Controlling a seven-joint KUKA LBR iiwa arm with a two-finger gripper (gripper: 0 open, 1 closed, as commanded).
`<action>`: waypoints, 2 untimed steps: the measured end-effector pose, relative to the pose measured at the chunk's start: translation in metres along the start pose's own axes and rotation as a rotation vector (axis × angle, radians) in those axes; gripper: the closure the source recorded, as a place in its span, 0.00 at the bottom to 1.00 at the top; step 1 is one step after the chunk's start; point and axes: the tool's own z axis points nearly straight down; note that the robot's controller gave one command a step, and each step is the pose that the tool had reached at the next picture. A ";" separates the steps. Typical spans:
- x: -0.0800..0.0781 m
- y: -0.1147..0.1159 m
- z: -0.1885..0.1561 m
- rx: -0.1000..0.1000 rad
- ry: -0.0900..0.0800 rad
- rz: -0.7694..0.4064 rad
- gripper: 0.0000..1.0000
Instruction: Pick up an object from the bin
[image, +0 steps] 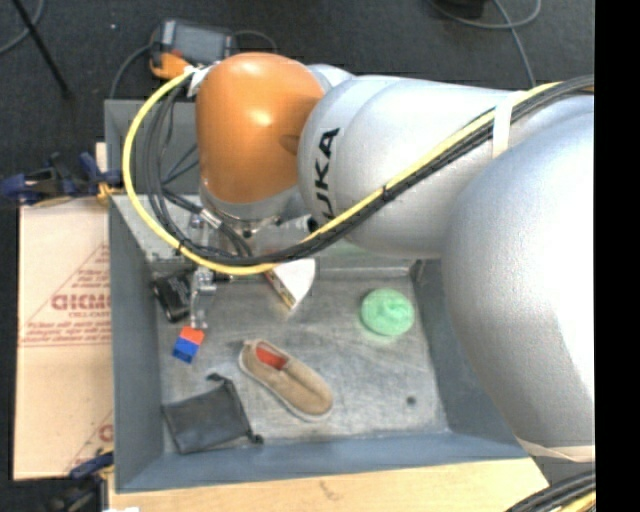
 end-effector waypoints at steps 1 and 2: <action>0.000 0.000 0.000 0.000 0.000 0.000 0.00; -0.007 -0.016 0.049 -0.003 -0.006 0.009 0.00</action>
Offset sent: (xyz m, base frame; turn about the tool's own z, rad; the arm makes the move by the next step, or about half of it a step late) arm 0.0132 -0.0437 -0.1355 0.0336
